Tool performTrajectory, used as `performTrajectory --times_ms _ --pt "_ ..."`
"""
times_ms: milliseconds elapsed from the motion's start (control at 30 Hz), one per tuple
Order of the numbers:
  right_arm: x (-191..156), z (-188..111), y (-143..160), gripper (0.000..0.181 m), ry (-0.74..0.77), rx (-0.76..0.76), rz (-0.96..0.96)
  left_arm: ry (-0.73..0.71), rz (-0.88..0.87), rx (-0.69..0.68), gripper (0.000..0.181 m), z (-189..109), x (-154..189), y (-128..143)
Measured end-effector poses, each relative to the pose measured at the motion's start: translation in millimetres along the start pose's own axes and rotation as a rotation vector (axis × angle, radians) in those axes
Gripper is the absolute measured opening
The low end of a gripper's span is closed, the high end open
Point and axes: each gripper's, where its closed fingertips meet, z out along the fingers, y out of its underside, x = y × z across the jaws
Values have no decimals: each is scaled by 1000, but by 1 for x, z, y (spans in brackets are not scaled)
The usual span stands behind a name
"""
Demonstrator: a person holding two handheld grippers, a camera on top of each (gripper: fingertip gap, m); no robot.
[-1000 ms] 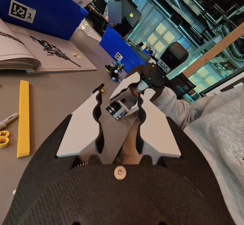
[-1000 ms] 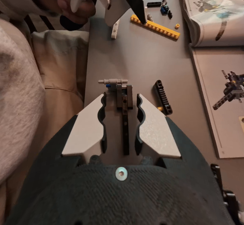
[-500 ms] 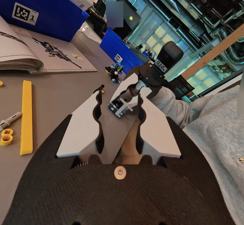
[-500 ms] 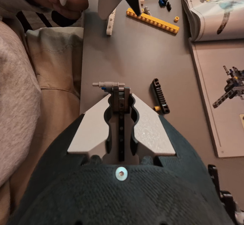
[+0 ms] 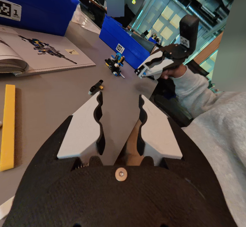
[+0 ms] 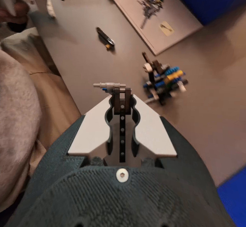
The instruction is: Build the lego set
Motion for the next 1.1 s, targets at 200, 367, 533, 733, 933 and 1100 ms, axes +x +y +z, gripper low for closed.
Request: performTrajectory --times_ms 200,367,533,733,933,1100 --pt "41 -22 29 24 215 -20 163 24 53 -78 51 29 15 15" --pt "49 -19 33 23 261 46 277 79 69 -119 51 58 31 17" --pt "59 -20 41 23 315 104 354 98 160 -168 51 87 40 11" --pt "63 -25 47 23 340 166 401 77 299 -230 52 118 36 13" --pt "68 -28 53 23 356 173 393 -11 317 -277 62 151 29 -4" --pt "66 -29 55 23 353 174 390 -135 379 -400 75 194 7 -12"
